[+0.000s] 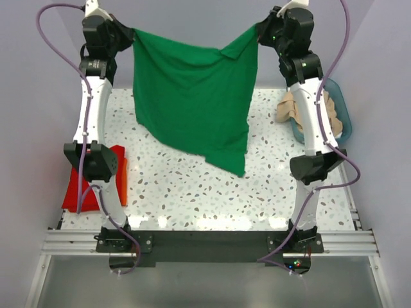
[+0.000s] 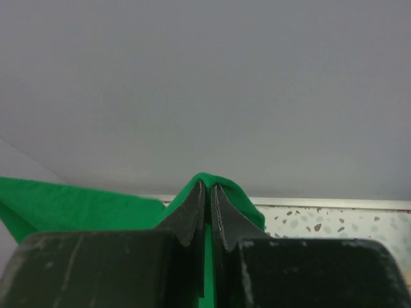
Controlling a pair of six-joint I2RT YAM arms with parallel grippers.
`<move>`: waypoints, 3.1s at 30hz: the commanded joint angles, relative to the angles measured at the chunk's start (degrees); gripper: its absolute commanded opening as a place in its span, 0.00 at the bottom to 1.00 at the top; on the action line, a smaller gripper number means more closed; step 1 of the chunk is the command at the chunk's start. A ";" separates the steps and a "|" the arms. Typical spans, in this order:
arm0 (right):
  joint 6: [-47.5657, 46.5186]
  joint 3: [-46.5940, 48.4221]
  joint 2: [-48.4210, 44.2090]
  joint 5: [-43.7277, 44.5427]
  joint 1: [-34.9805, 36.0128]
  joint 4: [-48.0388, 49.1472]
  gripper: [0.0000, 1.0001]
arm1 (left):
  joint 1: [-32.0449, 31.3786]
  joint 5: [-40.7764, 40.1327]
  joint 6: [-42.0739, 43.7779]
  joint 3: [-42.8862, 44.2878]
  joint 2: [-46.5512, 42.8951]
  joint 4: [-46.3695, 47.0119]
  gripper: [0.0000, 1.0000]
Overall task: Fold and stack the t-shirts
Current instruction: Flatten the tshirt out
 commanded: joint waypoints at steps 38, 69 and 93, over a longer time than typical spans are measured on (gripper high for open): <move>21.77 -120.92 -50.91 -21.42 -9.48 24.34 0.00 | 11.67 3.88 -16.60 -100.22 -44.01 23.02 0.14; 16.95 -108.73 -53.24 -6.67 -9.57 18.94 0.55 | 11.15 -3.16 -14.14 -105.33 -58.09 11.41 0.52; 19.66 -82.07 -6.18 -6.40 -11.67 23.20 0.39 | 5.08 -1.31 -15.63 -101.11 -47.72 16.51 0.44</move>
